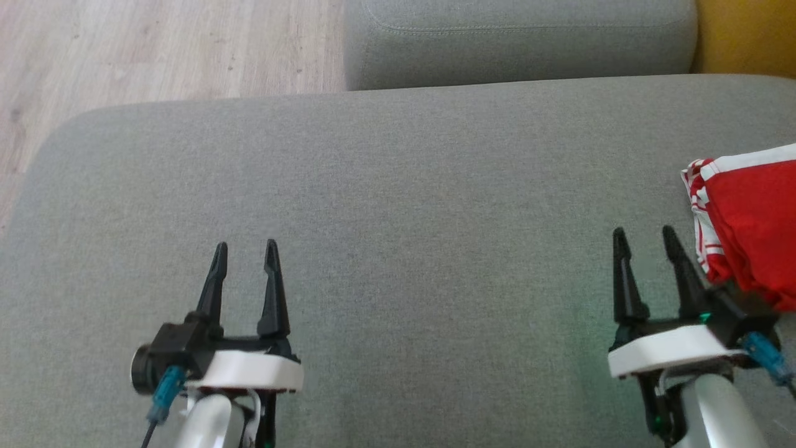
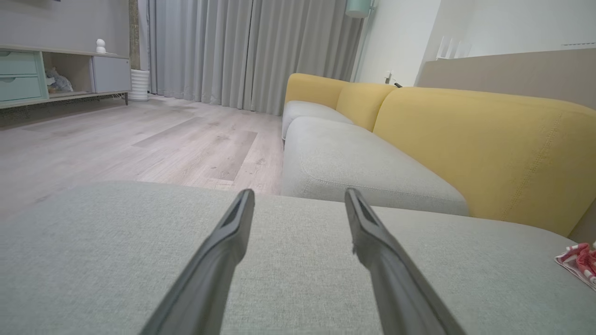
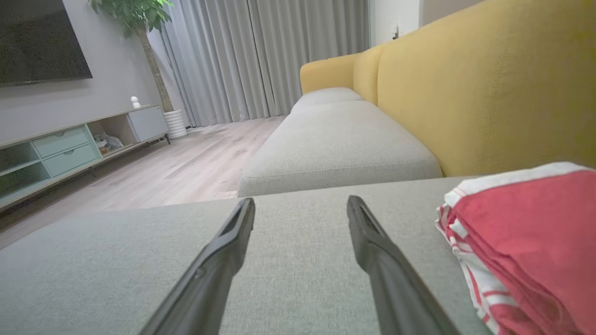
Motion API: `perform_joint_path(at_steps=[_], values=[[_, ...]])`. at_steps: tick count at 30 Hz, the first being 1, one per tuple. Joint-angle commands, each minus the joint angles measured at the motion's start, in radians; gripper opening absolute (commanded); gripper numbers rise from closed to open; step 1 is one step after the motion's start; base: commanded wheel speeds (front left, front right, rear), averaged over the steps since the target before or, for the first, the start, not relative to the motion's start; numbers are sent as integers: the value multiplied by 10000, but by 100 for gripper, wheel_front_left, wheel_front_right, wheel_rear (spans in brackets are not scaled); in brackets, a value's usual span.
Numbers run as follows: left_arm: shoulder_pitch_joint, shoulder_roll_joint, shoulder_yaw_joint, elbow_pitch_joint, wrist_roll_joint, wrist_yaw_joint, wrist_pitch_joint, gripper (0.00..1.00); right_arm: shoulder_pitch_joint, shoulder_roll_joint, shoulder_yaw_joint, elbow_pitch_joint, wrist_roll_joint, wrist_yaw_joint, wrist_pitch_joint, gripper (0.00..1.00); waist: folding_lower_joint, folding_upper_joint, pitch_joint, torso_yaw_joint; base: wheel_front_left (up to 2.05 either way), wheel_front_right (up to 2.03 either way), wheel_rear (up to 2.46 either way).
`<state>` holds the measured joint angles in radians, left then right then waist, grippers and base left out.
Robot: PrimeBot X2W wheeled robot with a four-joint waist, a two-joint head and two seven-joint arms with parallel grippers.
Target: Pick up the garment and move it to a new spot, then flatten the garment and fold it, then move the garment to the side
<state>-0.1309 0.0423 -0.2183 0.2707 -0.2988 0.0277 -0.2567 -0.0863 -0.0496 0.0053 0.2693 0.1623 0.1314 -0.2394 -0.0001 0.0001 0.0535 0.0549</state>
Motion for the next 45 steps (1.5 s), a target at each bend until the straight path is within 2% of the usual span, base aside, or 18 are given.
perform_joint_path(at_steps=[1, 9, 20, 30, 34, 35, 38, 45], values=[[-186, 79, 413, -337, 14, 56, -51, 100, -323, -13, 339, -273, 110, -7, -153, 100, 1, -1, -14, -4, 0, 0, 0], [-122, 79, 511, -349, -30, 81, -51, 100, -416, -9, 523, -153, 108, -7, -218, 100, 1, -1, -8, -30, 0, 0, 0], [-187, 79, 572, -128, -630, 19, -51, 100, -409, -8, 514, -292, 103, -7, -222, 100, 1, -1, 25, -83, 0, 0, 0], [-178, 79, 675, -73, -1334, -283, -51, 100, -398, -7, 606, -39, 65, -7, -223, 100, 1, -1, 11, -118, 0, 0, 0], [-121, 79, 792, -124, -1843, -214, -51, 100, -435, -7, 711, -39, 63, -7, -223, 100, 1, -1, 33, -168, 0, 0, 0], [166, -2, 425, 235, -1864, -277, 1, 0, -37, 13, 471, 276, 126, 0, -83, 0, 2, -1, 31, -167, 0, 0, 0], [303, -11, 395, 639, -1892, -283, 15, 0, 125, 23, 488, 687, 167, 0, -61, 0, 2, -1, 28, -171, 0, 0, 0], [295, -6, 559, 596, -2525, -356, 223, 0, 112, 0, 423, 628, 1003, 0, 118, 0, 2, -1, -2, -192, 0, 0, 0]])
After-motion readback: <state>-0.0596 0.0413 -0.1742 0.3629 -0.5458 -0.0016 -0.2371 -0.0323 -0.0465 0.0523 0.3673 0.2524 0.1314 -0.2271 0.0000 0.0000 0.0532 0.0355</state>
